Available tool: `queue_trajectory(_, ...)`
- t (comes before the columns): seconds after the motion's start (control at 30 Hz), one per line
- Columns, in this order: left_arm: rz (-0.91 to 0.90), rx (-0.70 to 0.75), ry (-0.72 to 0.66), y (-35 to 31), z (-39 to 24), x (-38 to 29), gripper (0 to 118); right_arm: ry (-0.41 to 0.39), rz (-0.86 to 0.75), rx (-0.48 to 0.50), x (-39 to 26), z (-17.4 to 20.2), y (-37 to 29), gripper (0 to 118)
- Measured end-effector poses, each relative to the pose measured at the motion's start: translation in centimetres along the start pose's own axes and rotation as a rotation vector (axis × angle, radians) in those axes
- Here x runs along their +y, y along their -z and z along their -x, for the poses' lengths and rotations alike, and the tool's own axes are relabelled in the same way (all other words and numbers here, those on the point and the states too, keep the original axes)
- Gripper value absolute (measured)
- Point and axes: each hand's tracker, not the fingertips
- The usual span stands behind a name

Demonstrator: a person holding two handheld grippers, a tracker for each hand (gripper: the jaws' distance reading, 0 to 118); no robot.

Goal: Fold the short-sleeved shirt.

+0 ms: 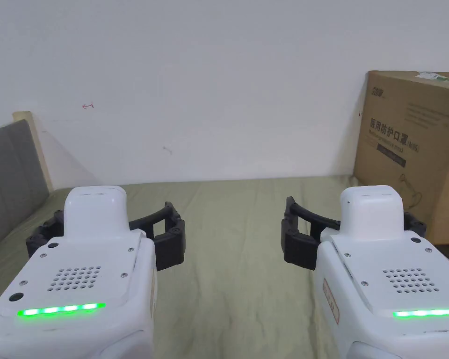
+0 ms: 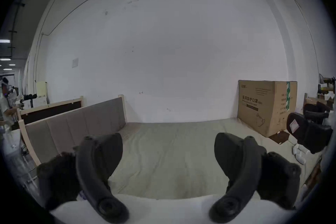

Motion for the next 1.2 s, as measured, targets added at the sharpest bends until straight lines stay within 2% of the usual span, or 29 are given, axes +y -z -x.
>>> queue_trajectory(0.07,-0.002,0.008,0.005,0.0,0.1,0.0,105,-0.004,-0.003,0.000,0.0,0.0,0.0,111)
queue_trajectory(0.23,0.036,-0.027,-0.003,0.3,0.3,0.0,106,0.003,-0.008,-0.001,-0.1,0.1,0.1,114)
queue_trajectory(0.33,0.025,-0.018,0.058,0.4,-0.4,-0.1,106,0.000,-0.006,0.004,-0.1,0.2,0.3,114)
queue_trajectory(0.5,0.017,0.023,0.062,0.2,-1.3,-0.3,106,0.002,0.010,0.007,-0.4,0.2,0.5,114)
queue_trajectory(0.57,0.003,-0.025,0.076,0.2,-1.1,-0.4,106,0.012,0.018,0.010,-0.4,0.1,0.7,114)
queue_trajectory(0.83,0.060,-0.096,0.010,1.1,-0.6,0.0,106,0.003,0.031,0.017,-0.7,0.1,0.8,114)
queue_trajectory(1.2,0.088,-0.073,-0.012,1.4,-0.8,0.3,106,0.011,0.044,0.025,-0.9,-0.2,1.3,114)
